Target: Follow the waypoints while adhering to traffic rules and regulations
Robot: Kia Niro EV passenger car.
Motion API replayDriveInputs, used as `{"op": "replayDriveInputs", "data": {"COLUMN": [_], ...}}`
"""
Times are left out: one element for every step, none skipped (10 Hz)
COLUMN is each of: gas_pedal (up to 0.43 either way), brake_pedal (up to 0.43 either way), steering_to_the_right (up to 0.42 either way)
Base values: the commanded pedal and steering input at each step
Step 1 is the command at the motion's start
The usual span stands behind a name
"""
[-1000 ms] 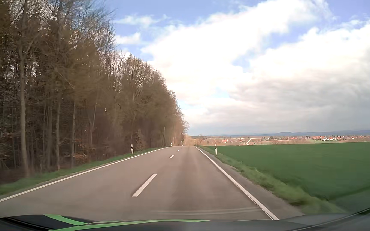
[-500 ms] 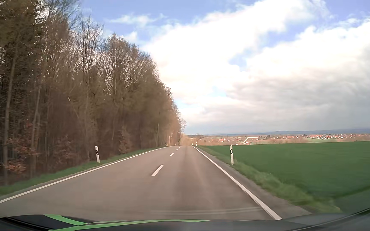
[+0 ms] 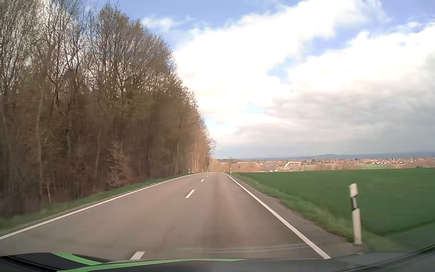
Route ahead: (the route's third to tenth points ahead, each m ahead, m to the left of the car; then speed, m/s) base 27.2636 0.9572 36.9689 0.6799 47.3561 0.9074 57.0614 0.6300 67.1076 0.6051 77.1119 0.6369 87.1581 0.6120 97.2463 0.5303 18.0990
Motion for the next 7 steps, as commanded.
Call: {"op": "replayDriveInputs", "data": {"gas_pedal": [0.197, 0.197, 0.197, 0.197, 0.197, 0.197, 0.189], "brake_pedal": [0.0, 0.0, 0.0, 0.0, 0.0, 0.0, 0.0], "steering_to_the_right": [0.003, 0.001, -0.002, -0.003, -0.003, -0.004, -0.004]}}
